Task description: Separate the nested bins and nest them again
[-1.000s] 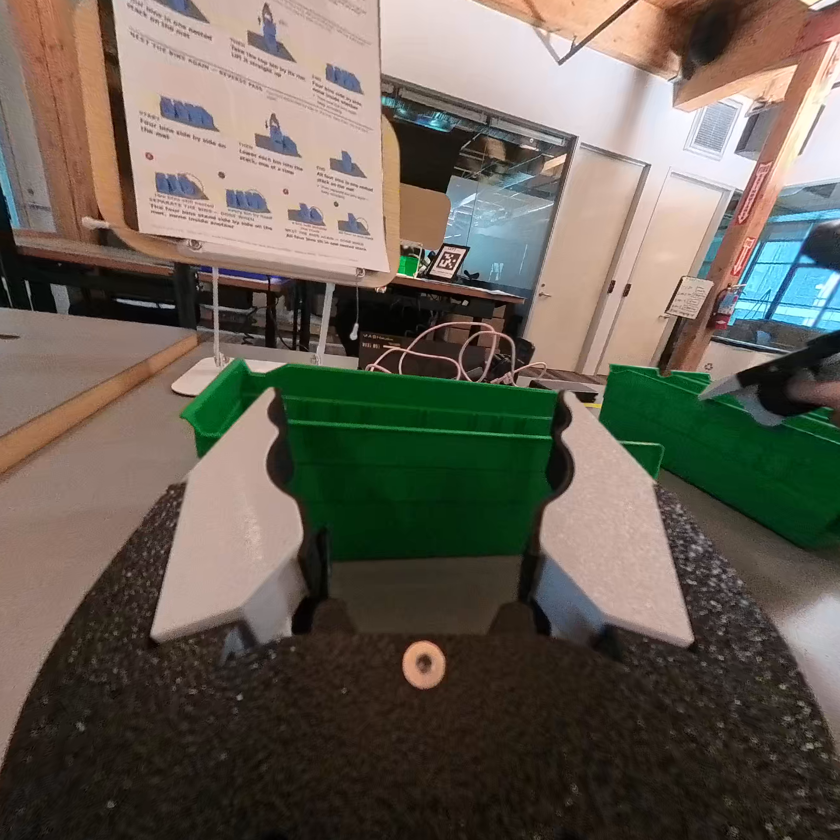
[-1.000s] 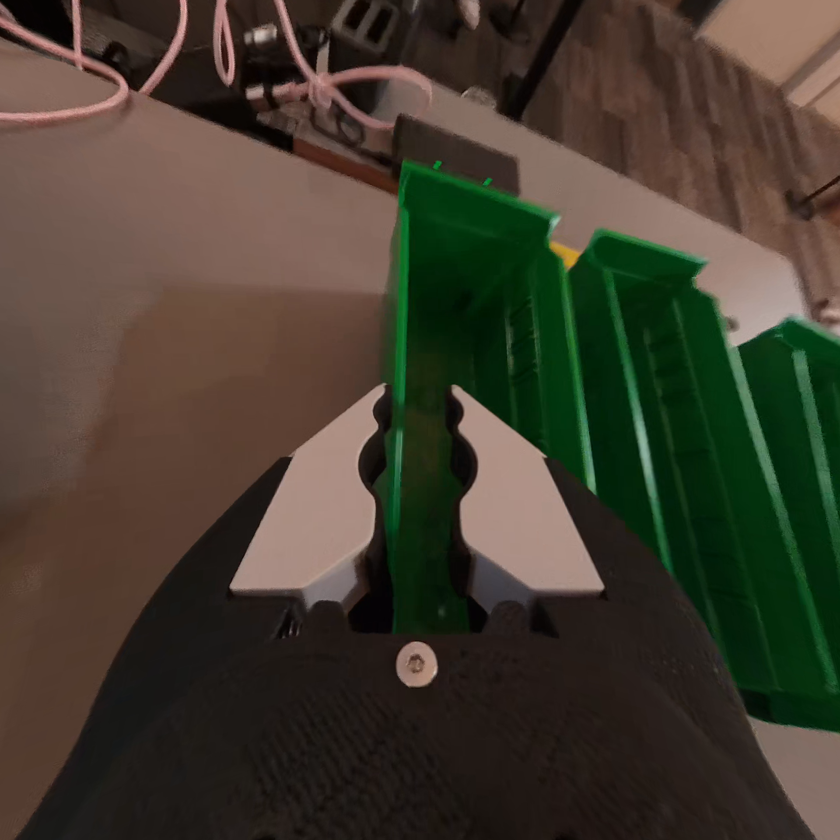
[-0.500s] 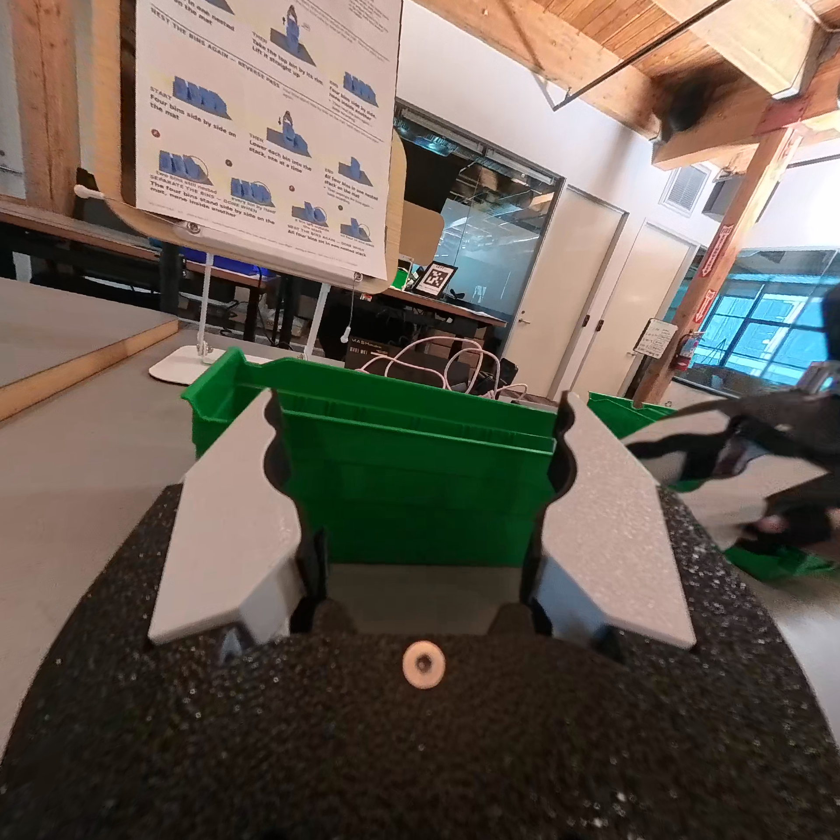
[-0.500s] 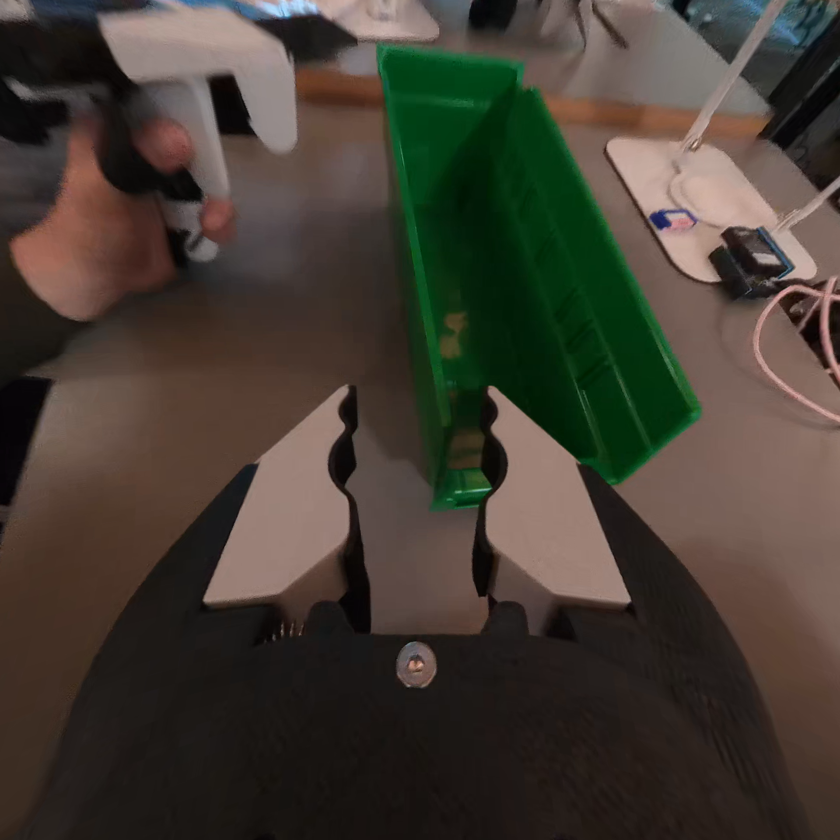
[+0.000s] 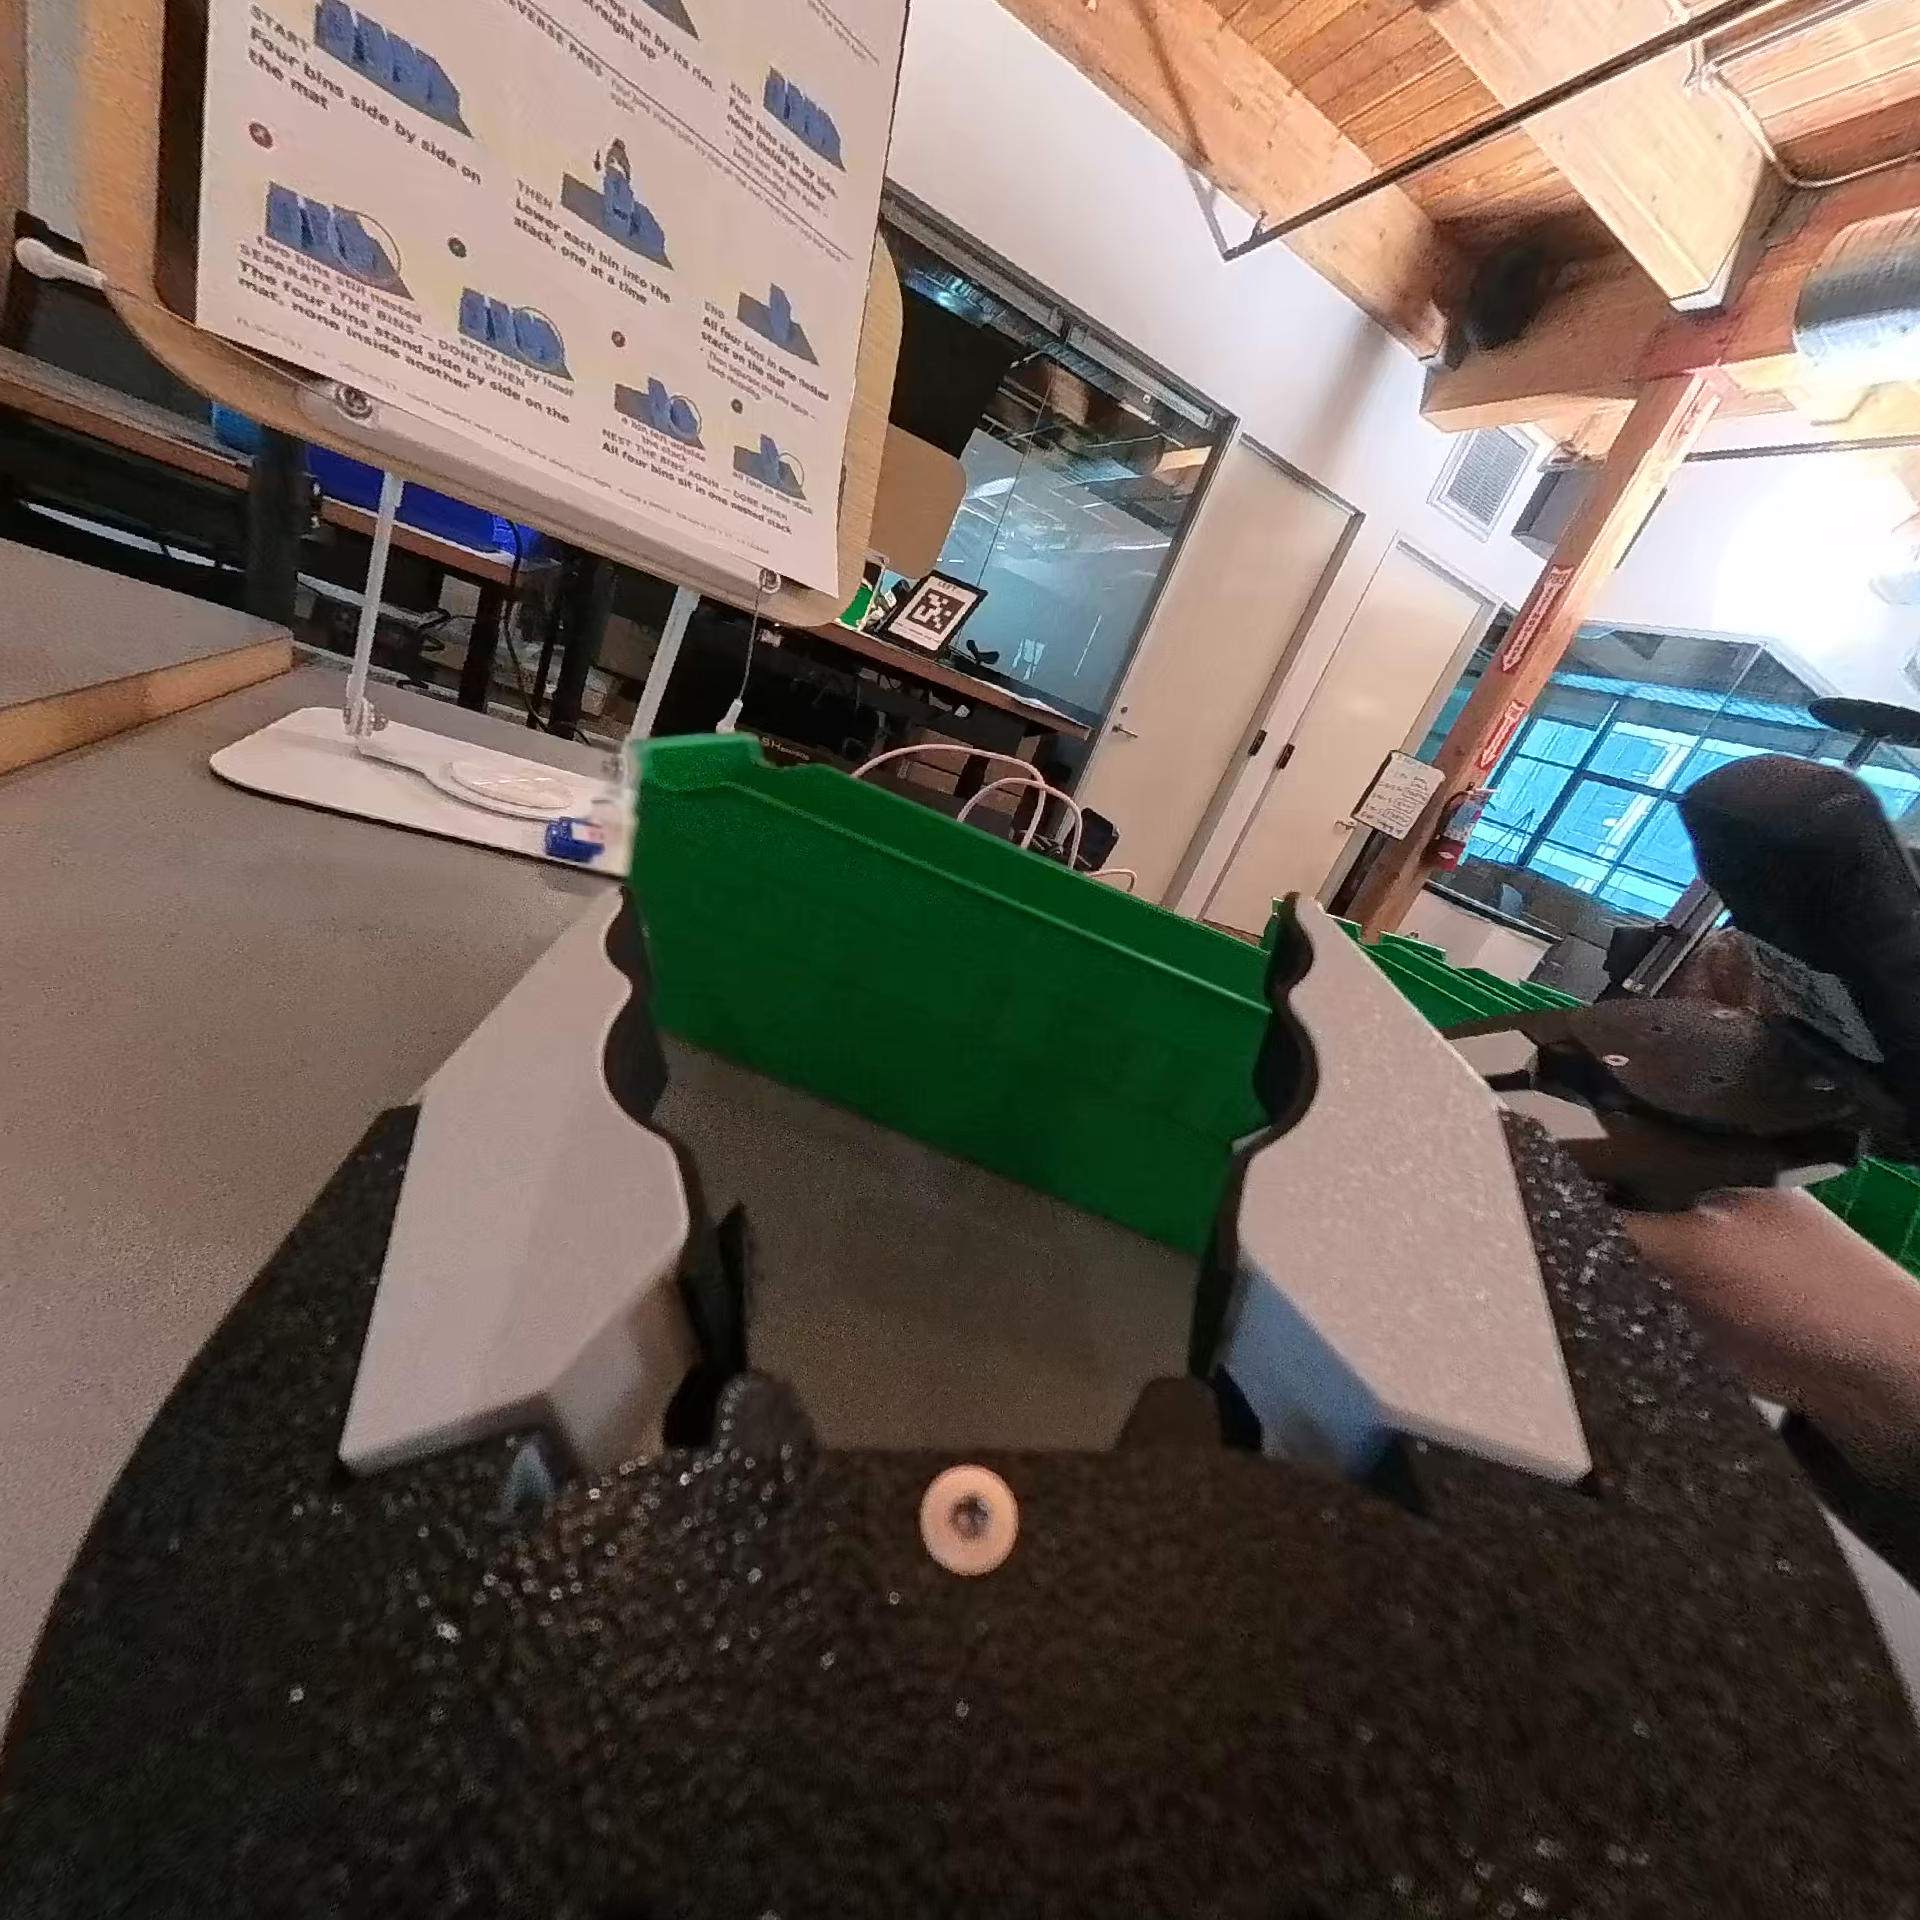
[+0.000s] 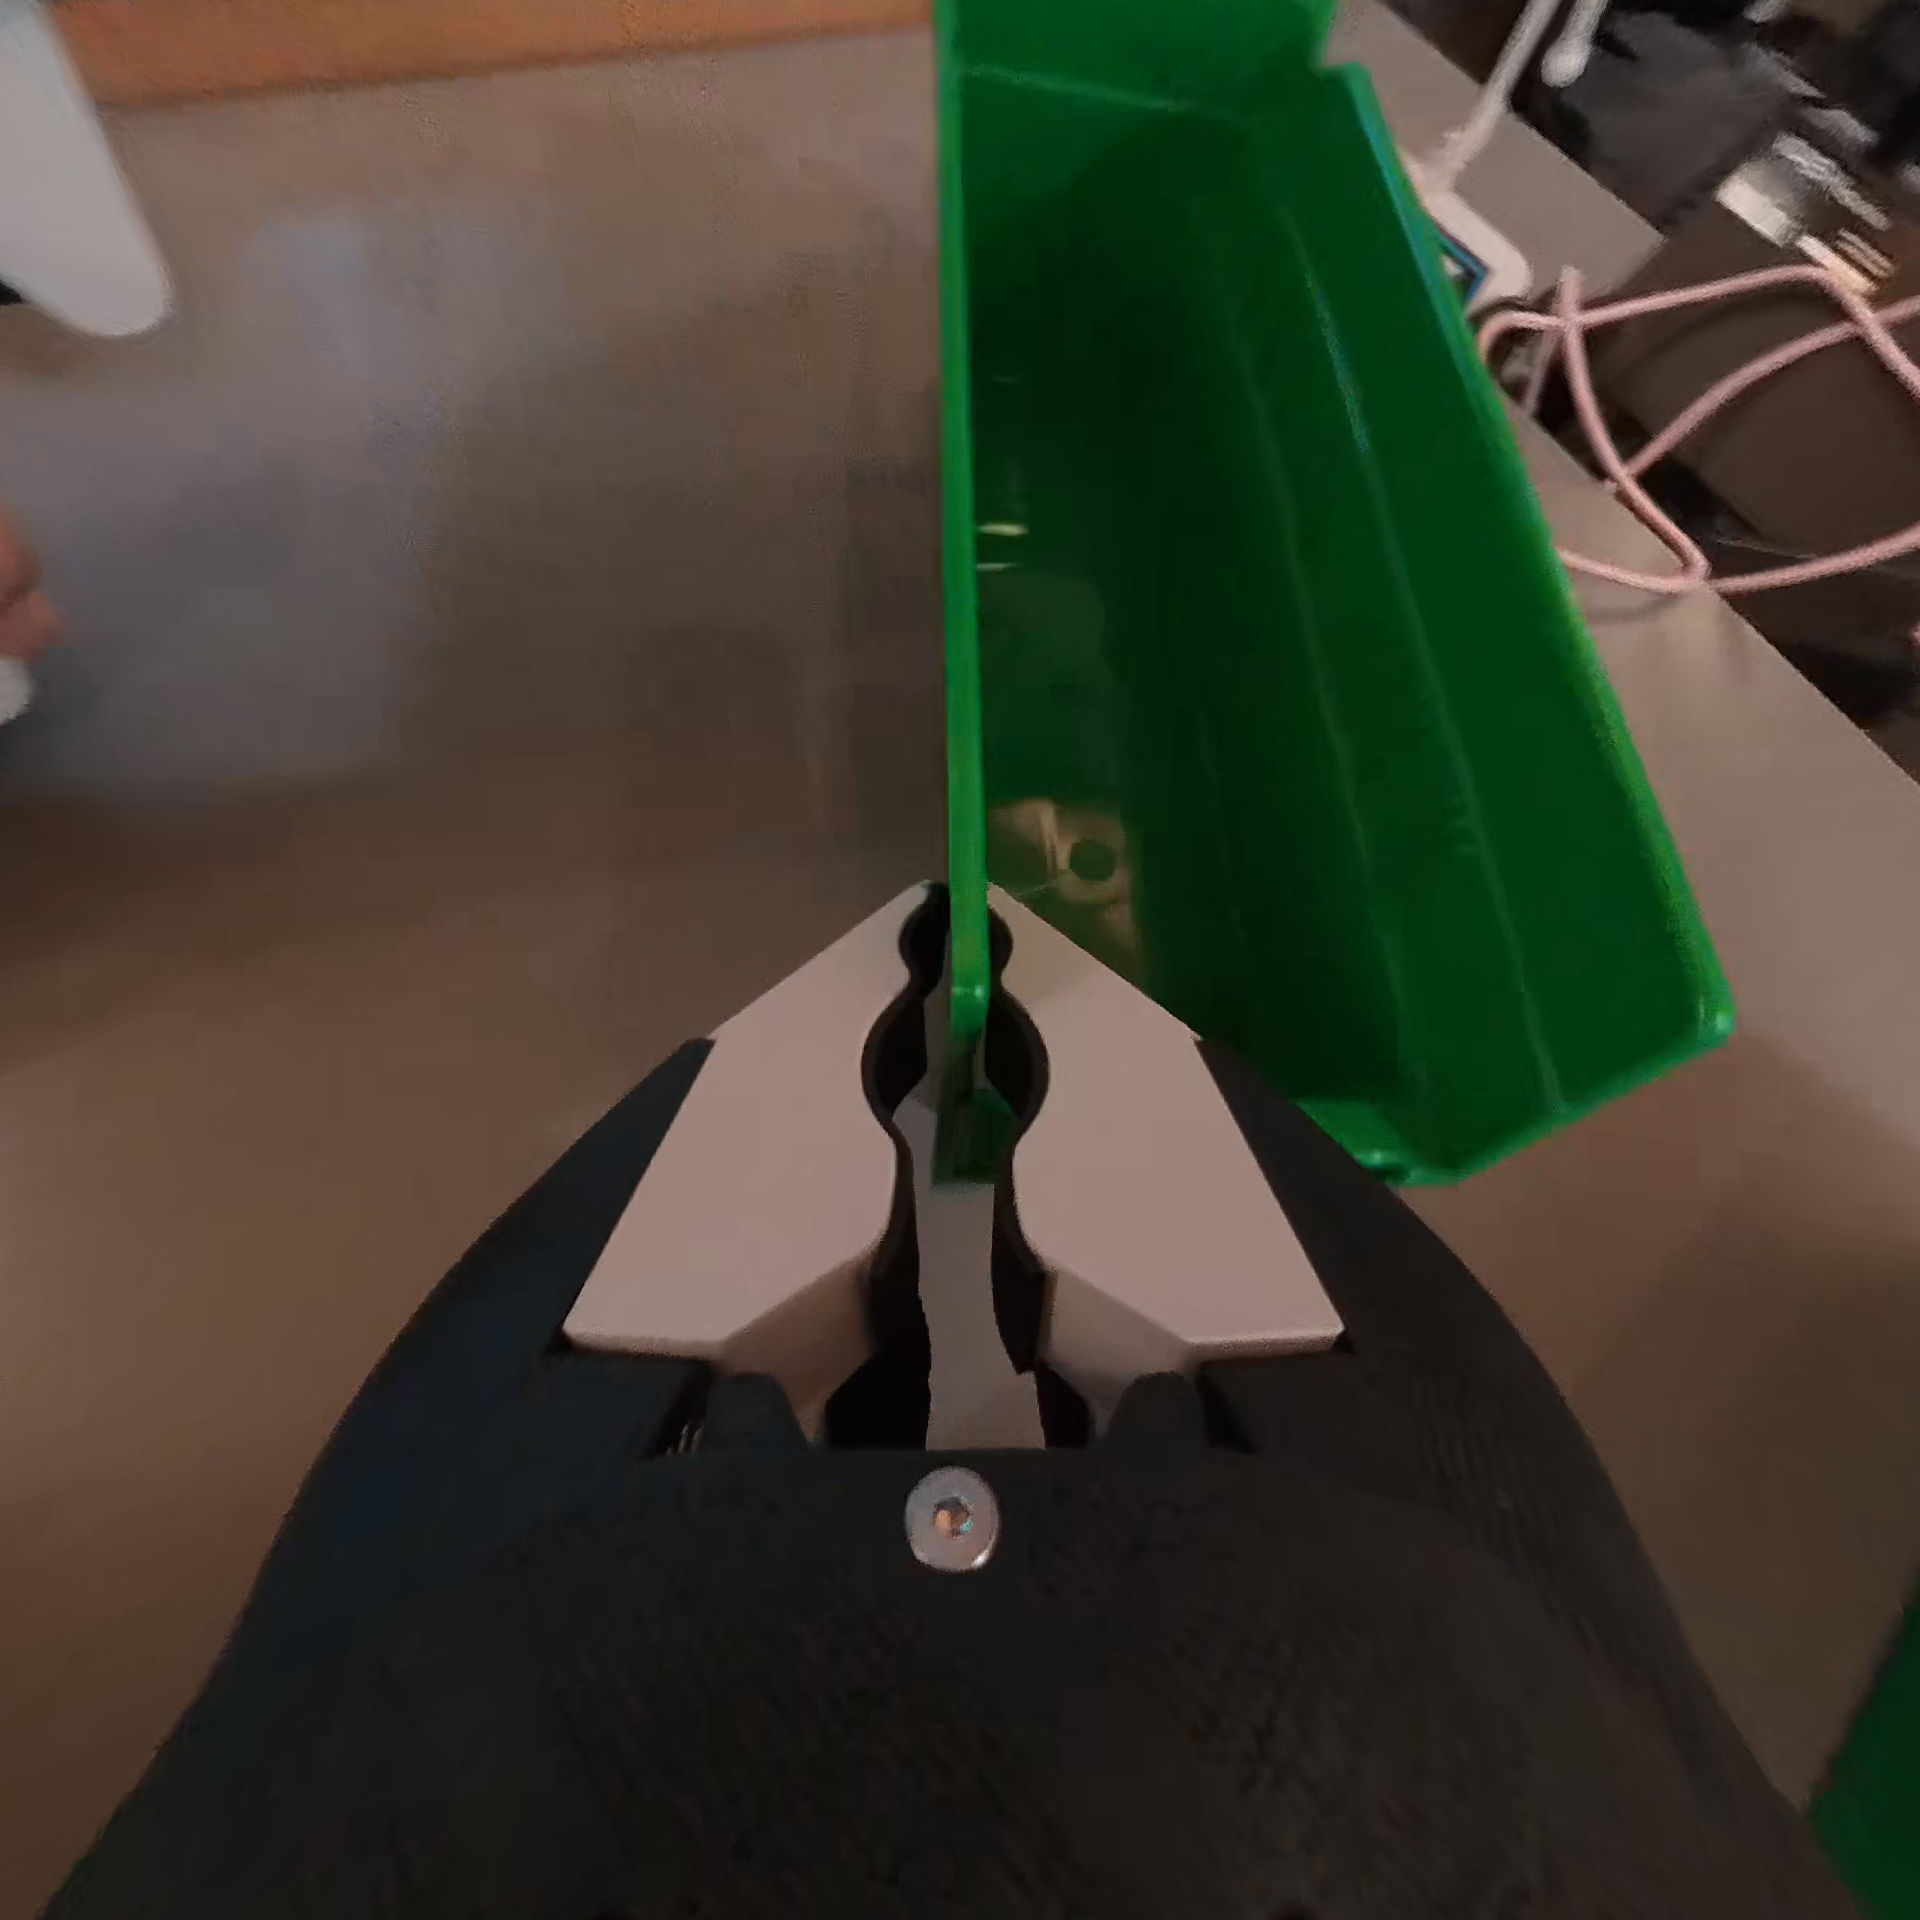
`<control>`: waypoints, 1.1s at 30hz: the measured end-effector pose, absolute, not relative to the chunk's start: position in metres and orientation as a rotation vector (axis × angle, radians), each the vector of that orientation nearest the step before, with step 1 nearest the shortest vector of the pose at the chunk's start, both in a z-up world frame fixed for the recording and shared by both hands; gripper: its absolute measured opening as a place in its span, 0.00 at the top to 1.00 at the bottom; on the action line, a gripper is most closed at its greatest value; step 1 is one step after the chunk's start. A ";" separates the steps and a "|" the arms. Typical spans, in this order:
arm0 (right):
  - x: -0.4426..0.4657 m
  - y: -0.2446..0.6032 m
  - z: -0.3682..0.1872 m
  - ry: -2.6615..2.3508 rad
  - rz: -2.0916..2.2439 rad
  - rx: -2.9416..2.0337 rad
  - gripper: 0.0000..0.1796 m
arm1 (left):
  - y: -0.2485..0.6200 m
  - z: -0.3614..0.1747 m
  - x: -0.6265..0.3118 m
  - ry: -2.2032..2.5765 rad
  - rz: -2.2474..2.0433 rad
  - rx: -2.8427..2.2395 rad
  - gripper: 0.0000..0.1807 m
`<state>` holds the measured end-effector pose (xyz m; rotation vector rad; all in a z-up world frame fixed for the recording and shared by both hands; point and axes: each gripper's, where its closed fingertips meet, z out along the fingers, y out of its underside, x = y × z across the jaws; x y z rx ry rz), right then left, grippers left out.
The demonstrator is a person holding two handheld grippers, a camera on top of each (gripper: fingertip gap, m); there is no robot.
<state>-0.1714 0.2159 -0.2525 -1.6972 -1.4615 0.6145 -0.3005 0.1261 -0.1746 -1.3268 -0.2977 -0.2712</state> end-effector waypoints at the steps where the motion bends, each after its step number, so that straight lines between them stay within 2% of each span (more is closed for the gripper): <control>1: -0.172 0.217 -0.252 -1.439 0.592 -1.711 0.99 | 0.126 -0.174 -0.301 -0.300 -0.269 -1.324 0.36; 8: -0.185 0.193 -0.251 -1.362 0.477 -1.698 0.93 | 0.126 -0.173 -0.302 -0.302 -0.270 -1.317 0.36; 9: -0.191 0.181 -0.251 -1.366 0.523 -1.691 0.89 | 0.125 -0.173 -0.303 -0.303 -0.269 -1.315 0.36; 11: -0.209 0.145 -0.246 -1.406 0.721 -1.656 0.71 | 0.124 -0.172 -0.304 -0.306 -0.267 -1.308 0.36; 15: -0.211 0.096 -0.216 -1.479 0.932 -1.552 0.52 | 0.118 -0.174 -0.315 -0.338 -0.185 -1.313 0.38; 17: -0.187 0.096 -0.187 -1.441 0.981 -1.466 0.52 | 0.106 -0.167 -0.327 -0.376 -0.064 -1.277 0.37; 18: -0.170 0.102 -0.172 -1.396 0.993 -1.437 0.52 | 0.093 -0.152 -0.330 -0.368 0.015 -1.206 0.40; 22: -0.076 0.170 -0.124 -1.143 0.927 -1.423 0.52 | 0.065 -0.116 -0.320 -0.289 0.268 -1.093 0.45; 25: 0.005 0.244 -0.088 -0.966 0.732 -1.434 0.52 | 0.085 -0.118 -0.298 -0.261 0.169 -1.202 0.53; 30: 0.123 0.330 -0.019 -0.756 0.521 -1.371 0.53 | 0.125 -0.106 -0.196 -0.054 -0.114 -1.330 0.63; 31: 0.143 0.343 -0.008 -0.725 0.484 -1.358 0.53 | 0.136 -0.111 -0.171 0.002 -0.164 -1.395 0.63; 33: 0.178 0.363 0.009 -0.669 0.445 -1.338 0.54 | 0.158 -0.115 -0.119 0.108 -0.280 -1.465 0.56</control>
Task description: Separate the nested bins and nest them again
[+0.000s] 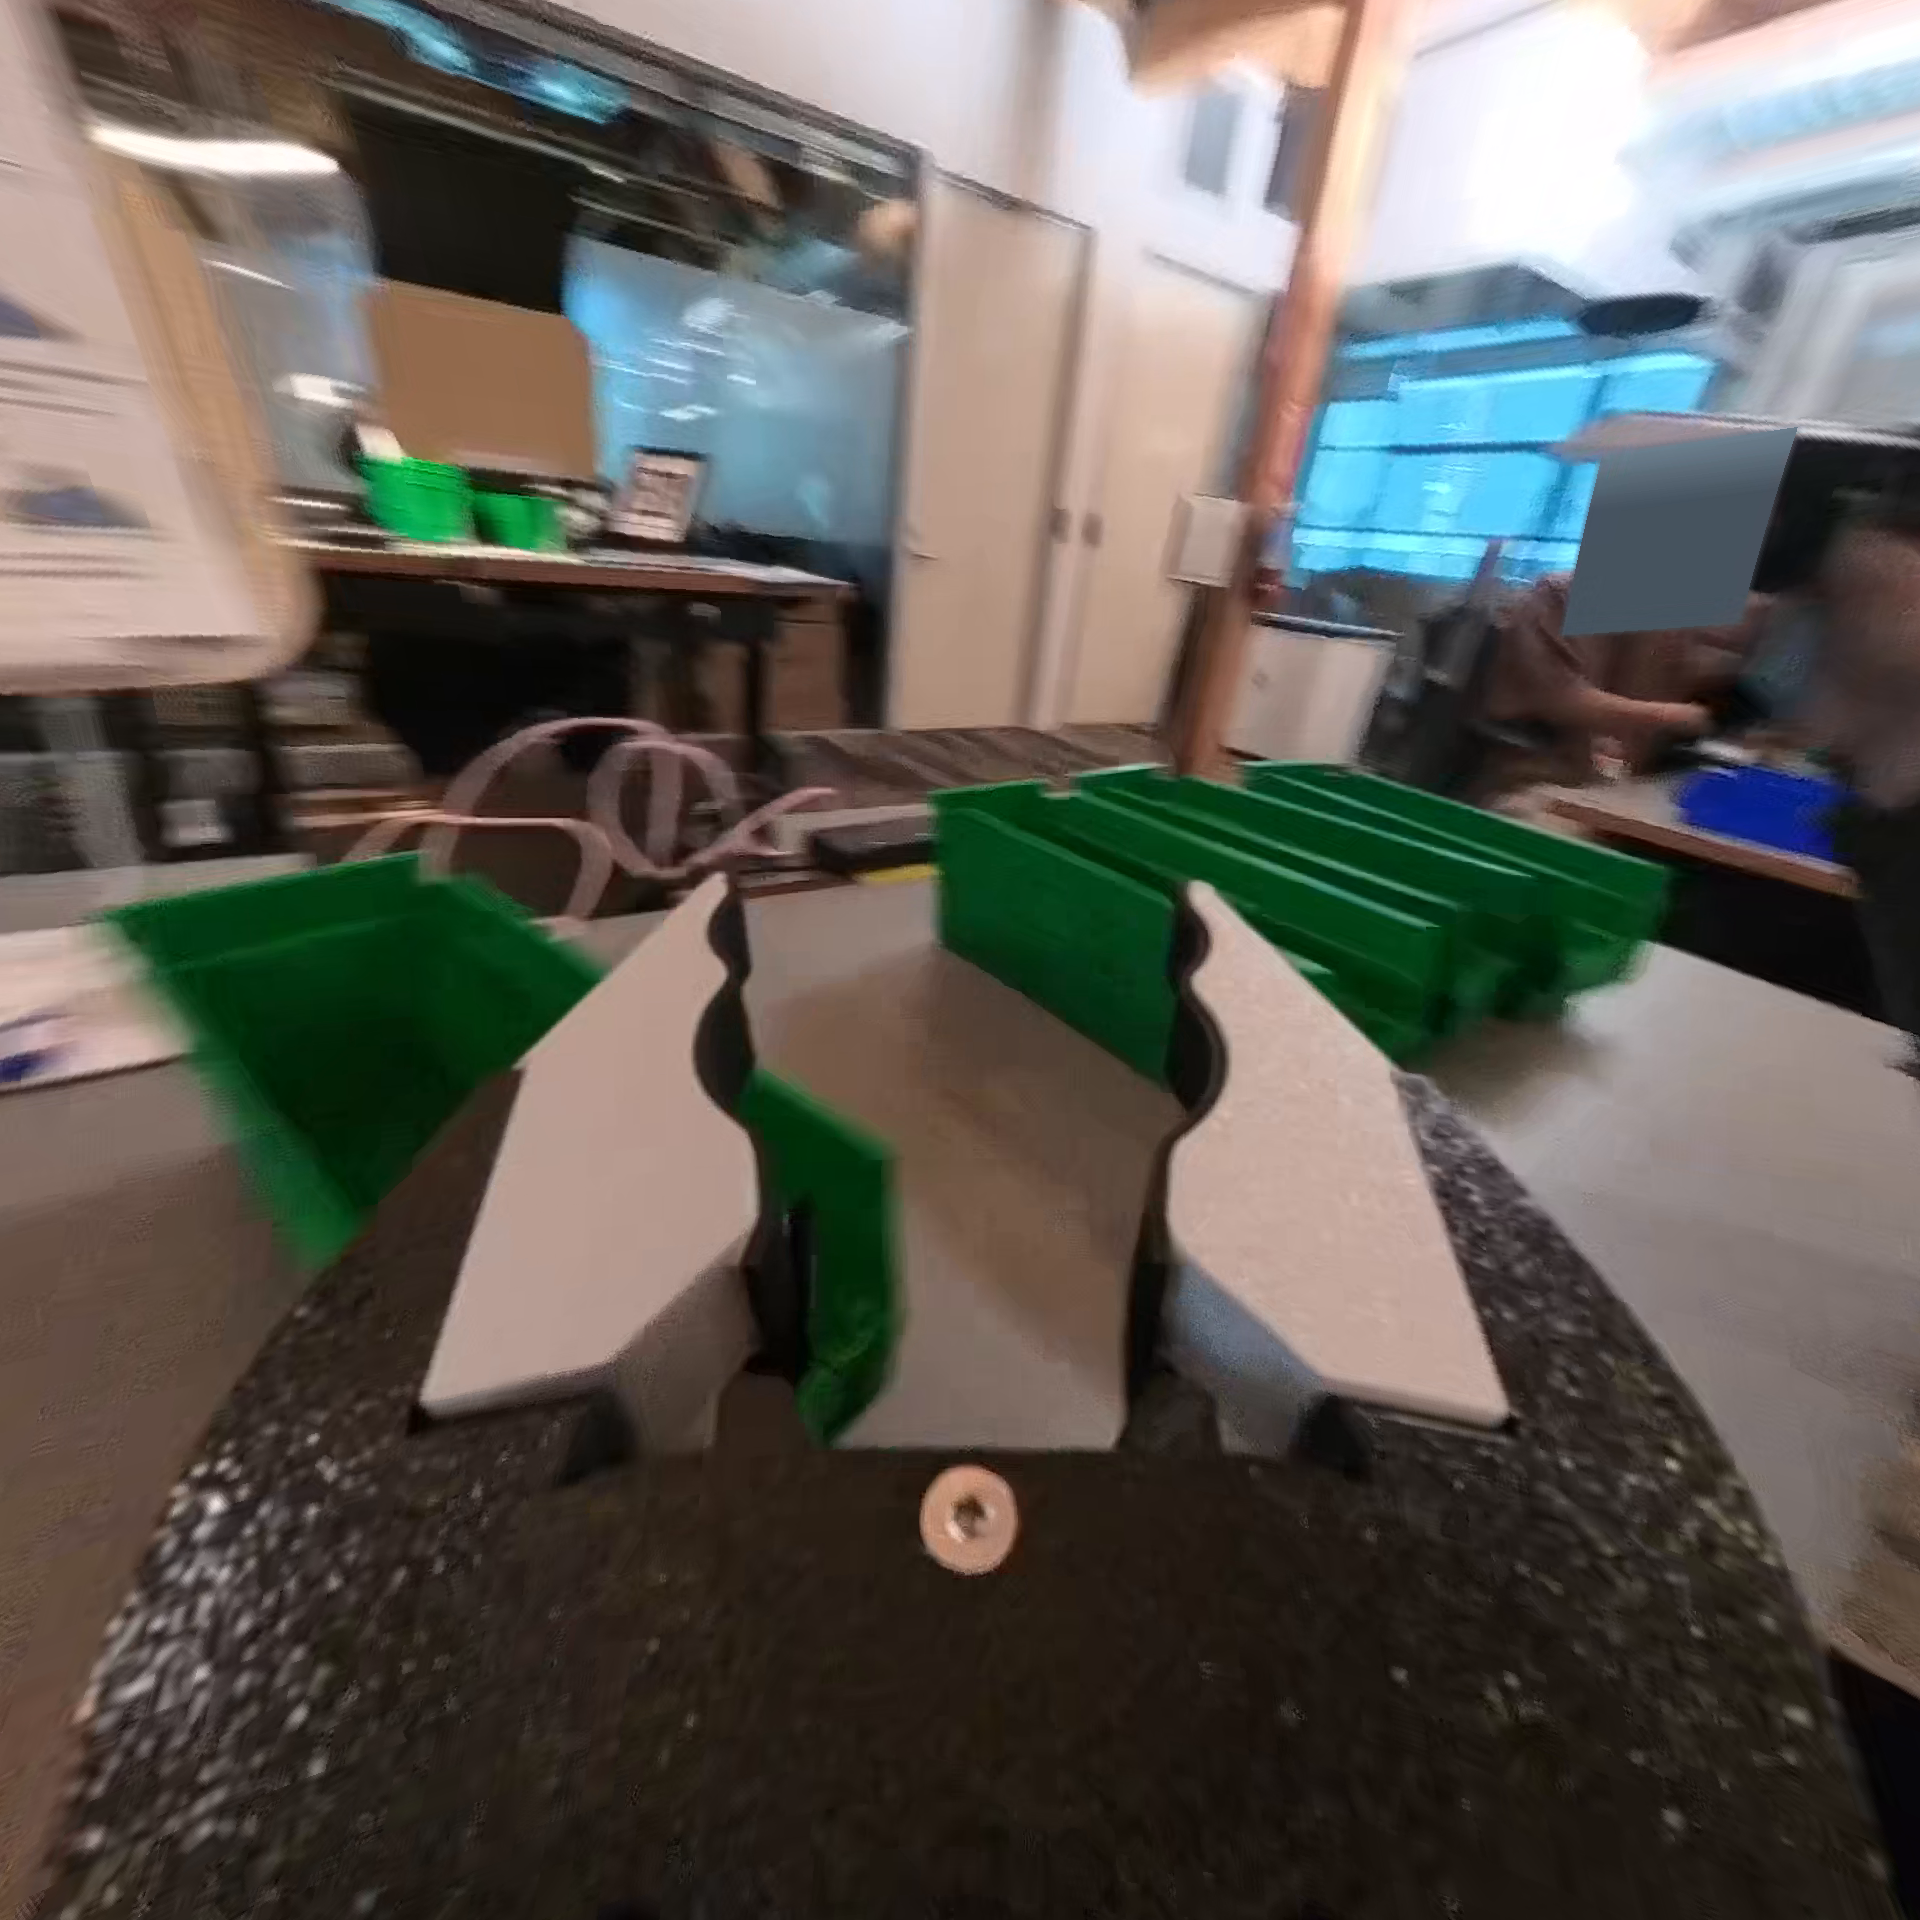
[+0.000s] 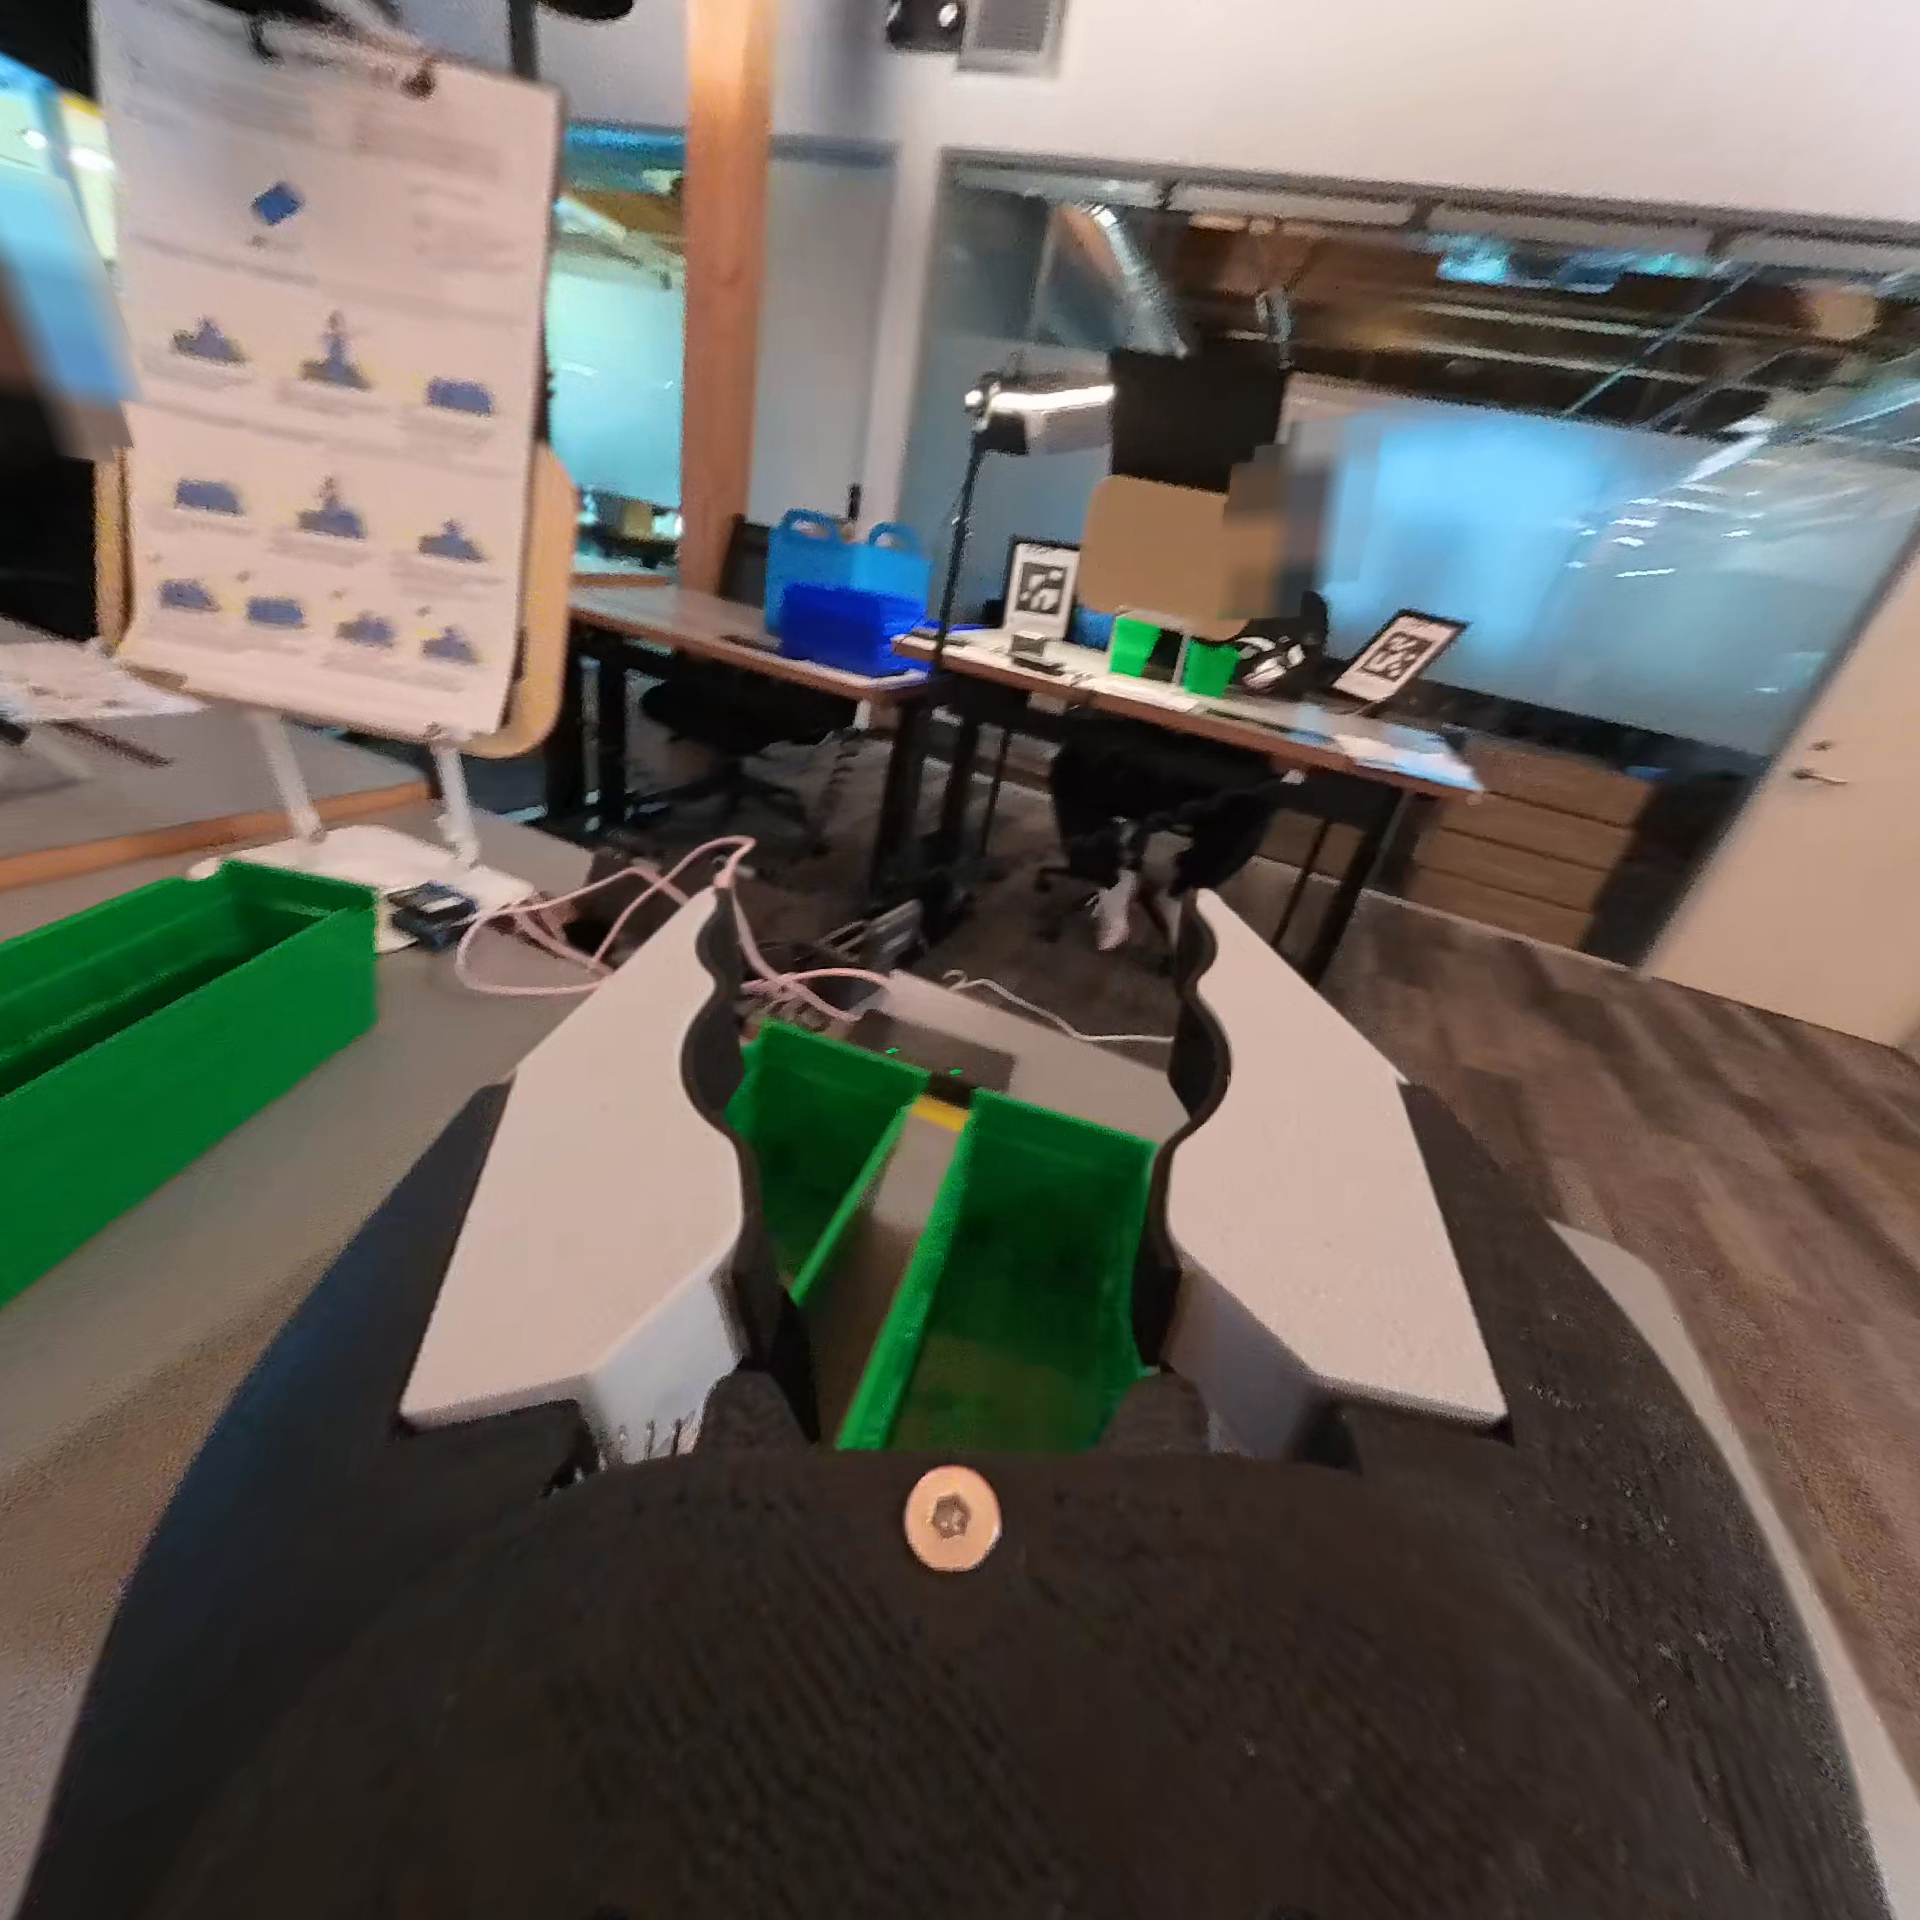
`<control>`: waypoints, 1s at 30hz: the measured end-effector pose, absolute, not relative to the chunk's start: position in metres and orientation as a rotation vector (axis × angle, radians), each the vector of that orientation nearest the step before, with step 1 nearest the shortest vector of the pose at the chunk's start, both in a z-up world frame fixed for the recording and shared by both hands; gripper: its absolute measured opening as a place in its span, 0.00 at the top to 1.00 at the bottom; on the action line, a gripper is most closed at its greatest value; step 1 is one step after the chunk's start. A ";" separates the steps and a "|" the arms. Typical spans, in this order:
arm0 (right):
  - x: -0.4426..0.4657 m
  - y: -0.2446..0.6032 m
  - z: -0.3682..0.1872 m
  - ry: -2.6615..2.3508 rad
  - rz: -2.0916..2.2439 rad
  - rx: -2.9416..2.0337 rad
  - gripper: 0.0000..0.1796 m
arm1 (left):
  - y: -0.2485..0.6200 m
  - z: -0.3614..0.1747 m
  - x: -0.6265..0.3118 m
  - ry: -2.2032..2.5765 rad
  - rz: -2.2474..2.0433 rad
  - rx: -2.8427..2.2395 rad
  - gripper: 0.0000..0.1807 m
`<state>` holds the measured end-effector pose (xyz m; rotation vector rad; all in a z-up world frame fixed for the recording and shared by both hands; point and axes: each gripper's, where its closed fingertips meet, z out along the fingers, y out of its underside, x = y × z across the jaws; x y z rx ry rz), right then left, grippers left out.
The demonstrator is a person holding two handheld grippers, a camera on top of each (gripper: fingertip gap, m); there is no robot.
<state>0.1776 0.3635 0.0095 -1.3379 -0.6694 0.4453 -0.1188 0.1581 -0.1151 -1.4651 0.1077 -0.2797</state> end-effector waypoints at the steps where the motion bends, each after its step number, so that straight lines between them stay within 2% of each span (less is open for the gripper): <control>1: 0.192 0.370 0.017 -0.645 0.443 -1.327 0.54 | 0.167 -0.107 -0.089 0.175 -0.360 -1.430 0.47; 2: 0.204 0.375 0.023 -0.624 0.448 -1.315 0.54 | 0.172 -0.093 -0.060 0.248 -0.445 -1.343 0.42; 3: 0.216 0.378 0.028 -0.605 0.451 -1.301 0.54 | 0.179 -0.082 -0.038 0.283 -0.499 -1.277 0.41; 5: 0.237 0.381 0.035 -0.564 0.446 -1.261 0.55 | 0.214 -0.083 -0.013 0.291 -0.512 -1.341 0.33; 8: 0.259 0.385 0.046 -0.543 0.420 -1.203 0.58 | 0.290 -0.123 0.001 0.208 -0.490 -1.727 0.18; 12: 0.287 0.395 0.051 -0.494 0.360 -1.197 0.59 | 0.355 -0.178 0.019 0.057 -0.557 -2.176 0.16; 15: 0.300 0.403 0.046 -0.456 0.415 -1.235 0.59 | 0.383 -0.200 0.028 -0.013 -0.533 -2.359 0.24; 18: 0.307 0.408 0.044 -0.439 0.476 -1.249 0.59 | 0.392 -0.222 0.023 -0.043 -0.388 -2.540 0.37; 23: 0.307 0.414 0.036 -0.448 0.576 -1.283 0.60 | 0.398 -0.239 0.025 -0.074 -0.347 -2.614 0.71; 29: 0.313 0.423 0.022 -0.461 0.553 -1.355 0.60 | 0.400 -0.245 0.018 -0.031 -0.306 -2.623 0.98; 30: 0.315 0.424 0.022 -0.458 0.551 -1.356 0.60 | 0.402 -0.242 0.019 -0.038 -0.376 -2.586 0.98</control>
